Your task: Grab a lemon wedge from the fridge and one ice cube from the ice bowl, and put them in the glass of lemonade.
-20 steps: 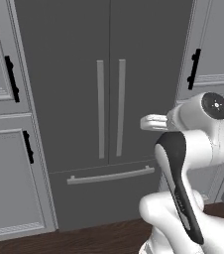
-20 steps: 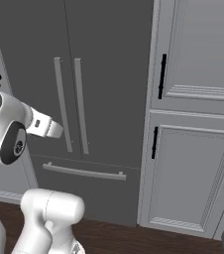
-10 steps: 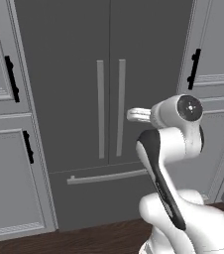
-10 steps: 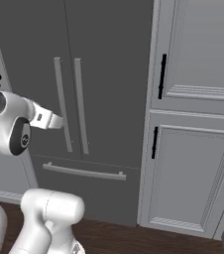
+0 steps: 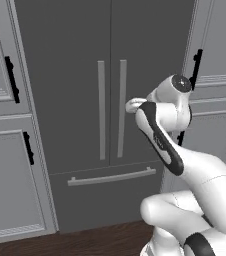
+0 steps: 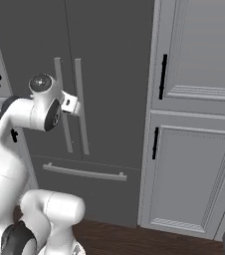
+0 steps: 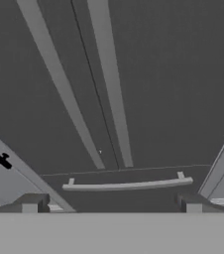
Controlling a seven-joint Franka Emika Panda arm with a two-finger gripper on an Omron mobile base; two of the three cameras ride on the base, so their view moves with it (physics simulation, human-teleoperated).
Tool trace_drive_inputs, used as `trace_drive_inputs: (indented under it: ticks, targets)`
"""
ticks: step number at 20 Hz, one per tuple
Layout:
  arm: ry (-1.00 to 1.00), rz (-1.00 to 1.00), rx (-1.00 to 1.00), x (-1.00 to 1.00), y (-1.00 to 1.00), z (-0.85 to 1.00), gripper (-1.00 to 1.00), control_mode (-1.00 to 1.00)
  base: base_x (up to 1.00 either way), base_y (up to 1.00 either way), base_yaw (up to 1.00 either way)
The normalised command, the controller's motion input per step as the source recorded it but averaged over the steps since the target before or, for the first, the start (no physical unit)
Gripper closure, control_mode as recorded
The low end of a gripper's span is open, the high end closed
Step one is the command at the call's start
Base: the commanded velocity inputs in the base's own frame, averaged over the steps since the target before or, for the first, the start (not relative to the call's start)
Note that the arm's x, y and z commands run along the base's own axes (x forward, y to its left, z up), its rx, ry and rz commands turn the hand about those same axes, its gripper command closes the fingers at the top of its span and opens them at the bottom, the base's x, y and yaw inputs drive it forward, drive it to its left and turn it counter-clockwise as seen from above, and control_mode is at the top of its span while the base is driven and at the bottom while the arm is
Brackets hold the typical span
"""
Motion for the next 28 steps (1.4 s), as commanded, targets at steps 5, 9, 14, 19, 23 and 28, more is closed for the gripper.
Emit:
trace_drive_inputs:
  ticks: [5,9,14,19,23,28]
  targets:
    - [0.0,0.0,0.0,0.71,-0.04,-0.45,-1.0,-1.0,0.0,0.0,0.0]
    - [0.0,0.0,-0.02,0.86,0.04,-0.39,-1.0,-1.0,0.0,0.0,0.0]
    - [0.0,0.0,-0.02,0.75,0.03,-0.28,-1.0,-1.0,0.0,0.0,0.0]
    - [0.0,0.0,-0.09,0.47,0.06,-0.08,-1.0,-1.0,0.0,0.0,0.0]
    - [0.0,0.0,-0.1,0.43,0.07,0.0,-1.0,-1.0,0.0,0.0,0.0]
    - [0.0,0.0,-0.02,0.6,0.14,-0.07,-1.0,-1.0,0.0,0.0,0.0]
